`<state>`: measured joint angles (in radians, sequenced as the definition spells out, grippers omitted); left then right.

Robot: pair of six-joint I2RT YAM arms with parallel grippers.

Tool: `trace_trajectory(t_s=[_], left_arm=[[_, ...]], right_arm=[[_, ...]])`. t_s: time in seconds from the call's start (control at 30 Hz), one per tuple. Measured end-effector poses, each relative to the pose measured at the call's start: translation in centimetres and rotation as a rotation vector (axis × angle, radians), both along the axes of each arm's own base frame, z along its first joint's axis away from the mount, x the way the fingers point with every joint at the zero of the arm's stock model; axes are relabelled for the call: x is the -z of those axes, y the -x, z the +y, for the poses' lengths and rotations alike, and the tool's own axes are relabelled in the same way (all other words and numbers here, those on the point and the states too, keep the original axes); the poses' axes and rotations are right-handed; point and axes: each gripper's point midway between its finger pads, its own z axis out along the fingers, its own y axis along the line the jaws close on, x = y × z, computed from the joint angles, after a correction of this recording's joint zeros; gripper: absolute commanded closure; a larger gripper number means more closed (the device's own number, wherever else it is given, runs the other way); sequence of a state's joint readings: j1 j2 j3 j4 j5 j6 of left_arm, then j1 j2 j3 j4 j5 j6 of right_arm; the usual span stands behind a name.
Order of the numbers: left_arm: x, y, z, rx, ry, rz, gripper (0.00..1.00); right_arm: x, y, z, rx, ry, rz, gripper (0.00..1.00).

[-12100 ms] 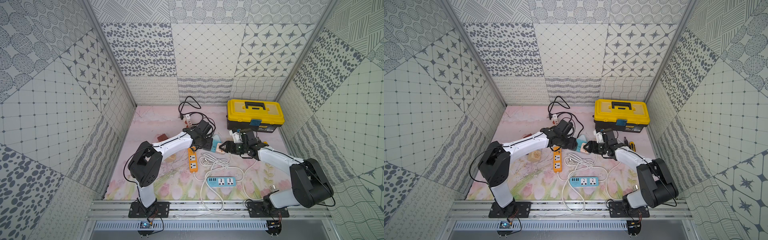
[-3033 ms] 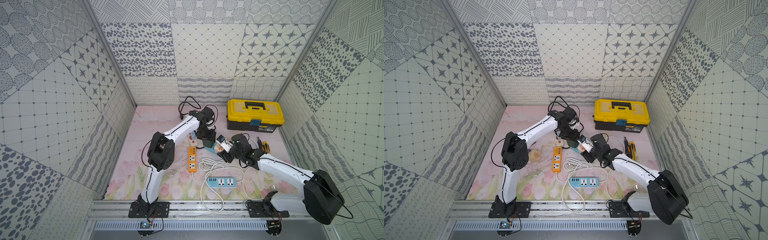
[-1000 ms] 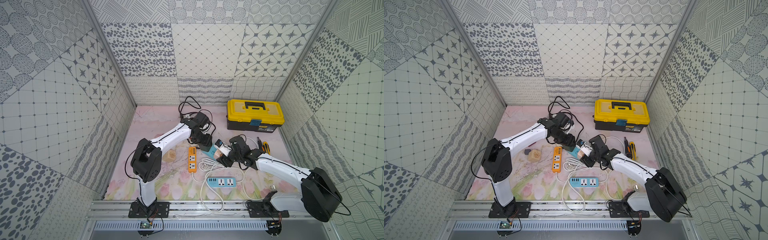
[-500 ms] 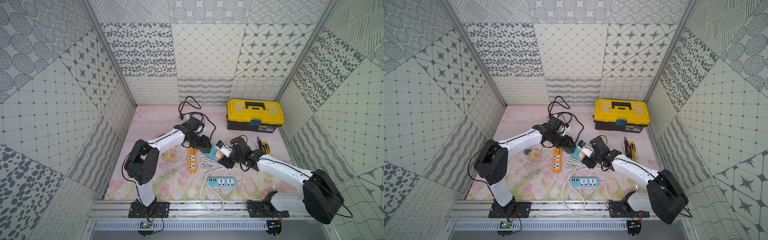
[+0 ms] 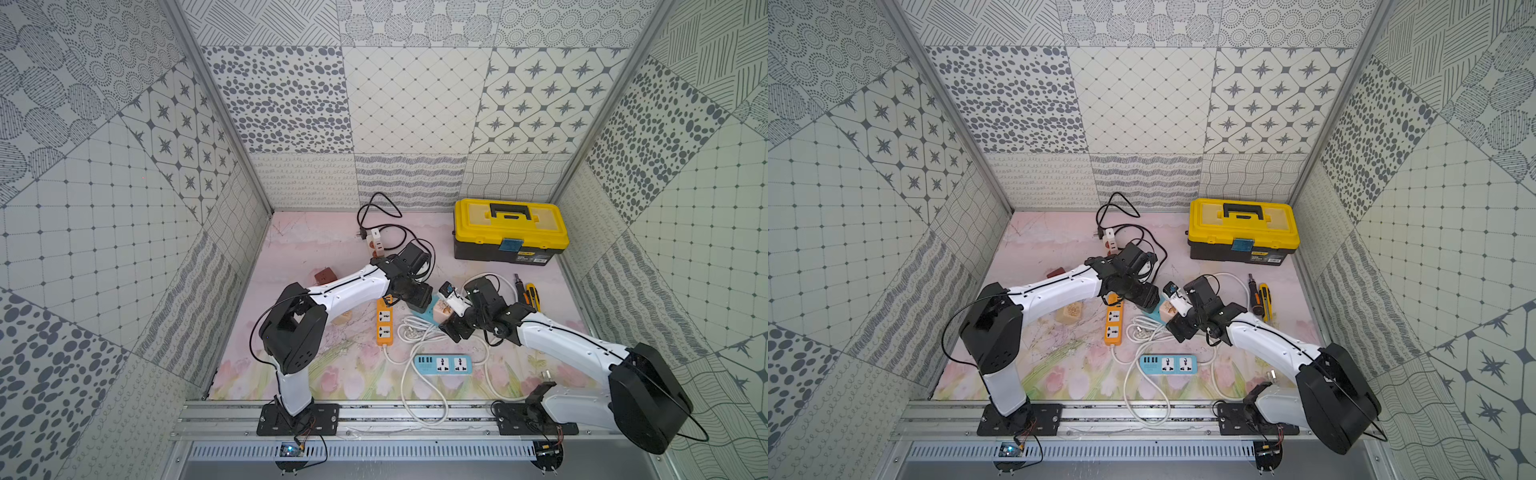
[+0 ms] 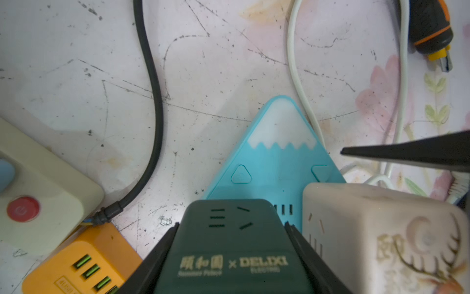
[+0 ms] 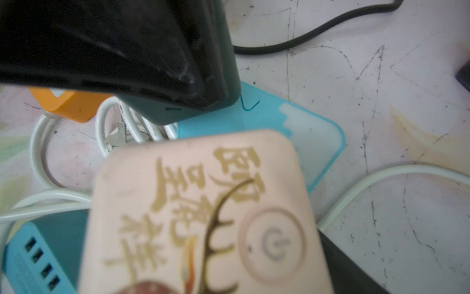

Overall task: Pull the plug off the socket
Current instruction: Remove the plug from the socket.

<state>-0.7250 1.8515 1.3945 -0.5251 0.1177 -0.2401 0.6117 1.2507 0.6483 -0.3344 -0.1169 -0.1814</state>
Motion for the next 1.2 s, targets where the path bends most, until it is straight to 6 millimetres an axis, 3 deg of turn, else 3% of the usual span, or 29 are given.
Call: trace_trajectory(t_s=[0.1, 0.3, 0.37, 0.43, 0.53, 0.67, 0.73, 0.93, 1.2], left_arm=[[0.2, -0.1, -0.3, 0.022, 0.004, -0.005, 0.76], [-0.3, -1.1, -0.2, 0.046, 0.047, 0.006, 0.76], [-0.8, -1.5, -0.3, 0.049, 0.075, 0.008, 0.76], [-1.2, -1.9, -0.5, 0.055, 0.104, 0.002, 0.76], [-1.4, -2.1, -0.7, 0.074, 0.131, -0.005, 0.76], [-1.4, -2.2, -0.9, 0.104, 0.156, -0.012, 0.76], [-1.6, -2.3, -1.0, 0.117, 0.165, -0.023, 0.76], [-1.7, -2.8, -1.2, 0.14, 0.172, -0.037, 0.76], [-2.2, -3.3, -1.9, 0.179, 0.188, -0.05, 0.77]], right_arm=[[-1.4, 0.0, -0.1, 0.016, -0.035, -0.023, 0.01], [-7.3, -1.5, -1.4, 0.115, -0.271, -0.101, 0.01], [-9.3, -3.2, -3.0, 0.222, -0.399, -0.114, 0.08], [-9.9, -4.9, -4.2, 0.317, -0.509, -0.076, 0.16], [-8.5, -7.5, -4.6, 0.42, -0.616, 0.073, 0.24], [-3.7, -9.2, -2.4, 0.449, -0.624, 0.33, 0.25], [-2.3, -9.4, -1.5, 0.442, -0.605, 0.405, 0.24], [-0.6, -11.0, -0.4, 0.424, -0.55, 0.47, 0.23], [2.3, -10.5, -0.1, 0.418, -0.476, 0.535, 0.25]])
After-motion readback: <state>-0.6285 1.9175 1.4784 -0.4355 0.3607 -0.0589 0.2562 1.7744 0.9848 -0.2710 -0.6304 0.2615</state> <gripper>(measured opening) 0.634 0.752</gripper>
